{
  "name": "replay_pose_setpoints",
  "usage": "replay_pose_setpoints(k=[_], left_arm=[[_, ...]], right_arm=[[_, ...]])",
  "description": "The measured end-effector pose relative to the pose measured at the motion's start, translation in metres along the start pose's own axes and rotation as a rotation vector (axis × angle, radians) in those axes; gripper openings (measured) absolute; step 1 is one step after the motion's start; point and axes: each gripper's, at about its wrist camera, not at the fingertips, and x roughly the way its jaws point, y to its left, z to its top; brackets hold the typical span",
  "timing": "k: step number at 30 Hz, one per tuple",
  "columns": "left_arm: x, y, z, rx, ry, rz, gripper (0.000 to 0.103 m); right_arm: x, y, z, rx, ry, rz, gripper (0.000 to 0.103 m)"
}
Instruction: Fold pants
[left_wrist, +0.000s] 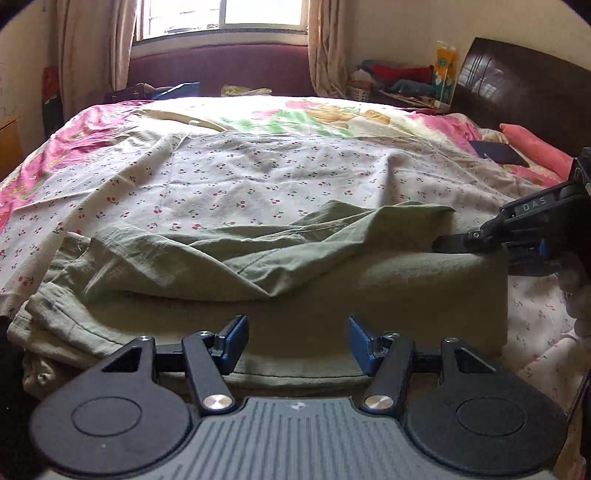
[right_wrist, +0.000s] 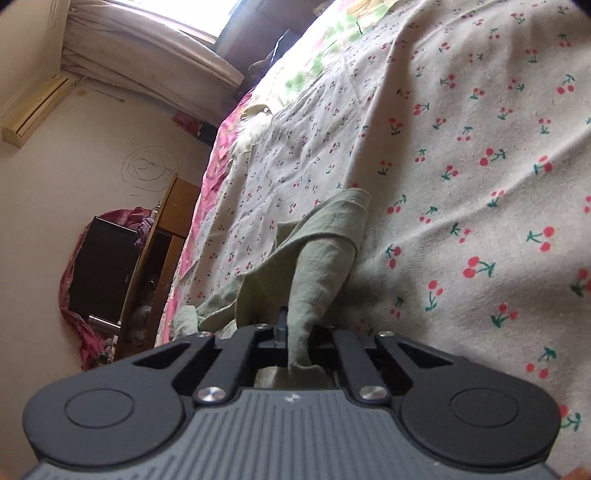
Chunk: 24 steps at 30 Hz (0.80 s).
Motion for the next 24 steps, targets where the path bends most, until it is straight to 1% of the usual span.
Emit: replay_pose_setpoints(k=[2,5,6,7,8,10,12,16,18,20,21,22,23,24], left_arm=[[0.004,-0.025,-0.003,0.053,0.037,-0.047,0.071],[0.012,-0.061,-0.01,0.147,0.079,-0.106,0.071],[0.017,-0.075,-0.012,0.188,0.099,-0.119,0.071],[0.02,-0.085,-0.012,0.213,0.112,-0.123,0.071],[0.021,-0.093,-0.011,0.233,0.116,-0.124,0.071],[0.016,-0.103,-0.006,0.259,0.098,-0.134,0.071],[0.011,-0.108,0.001,0.264,0.071,-0.139,0.071],[0.024,-0.114,0.007,0.25,0.086,-0.154,0.071],[0.02,-0.124,0.007,0.27,0.056,-0.197,0.071],[0.013,-0.137,0.006,0.275,0.022,-0.277,0.071],[0.011,-0.144,0.004,0.283,0.018,-0.31,0.071],[0.008,-0.156,0.0,0.316,0.007,-0.336,0.071],[0.007,-0.169,-0.005,0.365,-0.012,-0.329,0.072],[0.007,-0.18,-0.011,0.421,-0.033,-0.303,0.073]], right_arm=[[-0.033,-0.001,-0.01,-0.017,0.014,-0.019,0.003],[-0.077,-0.015,-0.019,-0.022,-0.031,-0.09,0.003],[-0.081,-0.021,-0.019,-0.024,-0.039,-0.112,0.003],[-0.082,-0.031,-0.019,0.003,-0.032,-0.116,0.004],[-0.079,-0.041,-0.019,0.048,-0.024,-0.101,0.006],[-0.074,-0.053,-0.019,0.087,-0.017,-0.094,0.01],[-0.074,-0.055,-0.016,0.08,-0.052,-0.09,0.01],[-0.069,-0.05,-0.001,0.045,-0.087,-0.07,0.01],[-0.067,-0.042,0.0,0.012,-0.076,-0.072,0.011],[-0.067,-0.033,-0.004,-0.029,-0.076,-0.087,0.011],[-0.066,-0.029,-0.006,-0.048,-0.071,-0.097,0.011],[-0.065,-0.029,-0.007,-0.048,-0.072,-0.1,0.014],[-0.064,-0.03,-0.006,-0.036,-0.083,-0.099,0.017],[-0.062,-0.032,-0.004,-0.014,-0.089,-0.099,0.018]])
